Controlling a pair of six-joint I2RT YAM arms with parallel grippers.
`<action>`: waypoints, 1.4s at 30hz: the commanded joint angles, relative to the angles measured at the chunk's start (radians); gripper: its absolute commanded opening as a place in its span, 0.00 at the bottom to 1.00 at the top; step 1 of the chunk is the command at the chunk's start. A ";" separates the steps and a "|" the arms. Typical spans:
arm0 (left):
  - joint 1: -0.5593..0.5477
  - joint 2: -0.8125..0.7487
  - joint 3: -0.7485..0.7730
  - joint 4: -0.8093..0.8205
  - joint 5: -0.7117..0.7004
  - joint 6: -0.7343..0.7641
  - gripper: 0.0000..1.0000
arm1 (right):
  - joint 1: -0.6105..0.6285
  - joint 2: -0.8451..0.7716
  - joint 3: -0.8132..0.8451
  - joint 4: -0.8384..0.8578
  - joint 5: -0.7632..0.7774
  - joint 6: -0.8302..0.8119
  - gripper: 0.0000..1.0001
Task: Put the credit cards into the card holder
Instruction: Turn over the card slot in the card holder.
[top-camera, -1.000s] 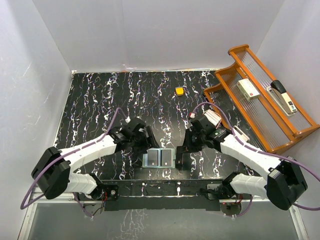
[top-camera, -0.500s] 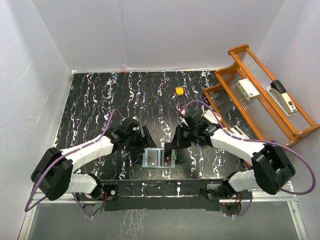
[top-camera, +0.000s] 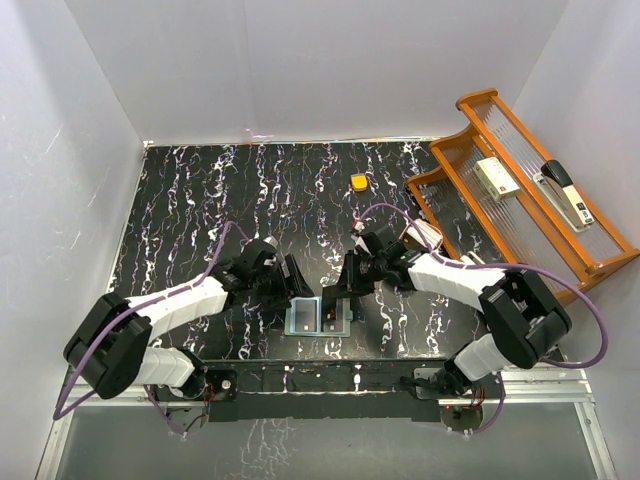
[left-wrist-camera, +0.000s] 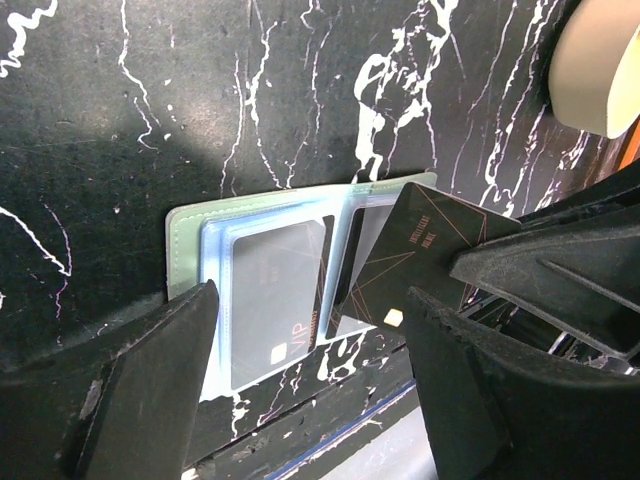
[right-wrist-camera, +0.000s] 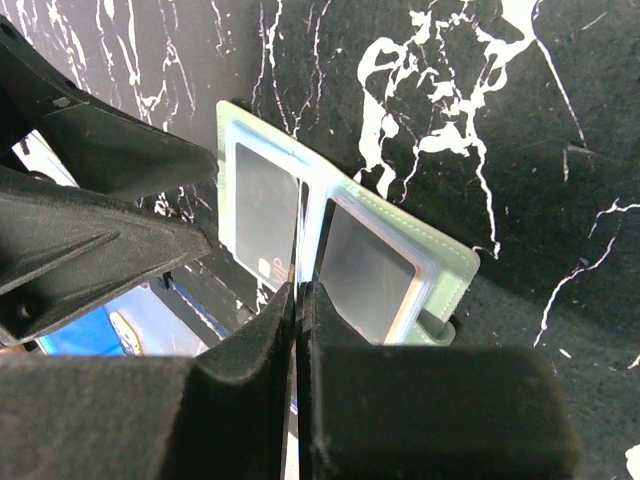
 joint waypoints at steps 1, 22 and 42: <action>0.005 0.012 -0.027 0.038 0.015 0.002 0.73 | 0.003 0.025 0.018 0.060 0.006 -0.005 0.00; 0.007 -0.042 0.004 -0.002 0.047 -0.035 0.71 | 0.006 0.038 -0.037 0.015 0.066 -0.048 0.00; 0.007 0.042 -0.059 0.131 0.086 -0.039 0.72 | 0.005 0.023 -0.051 0.018 0.068 -0.044 0.00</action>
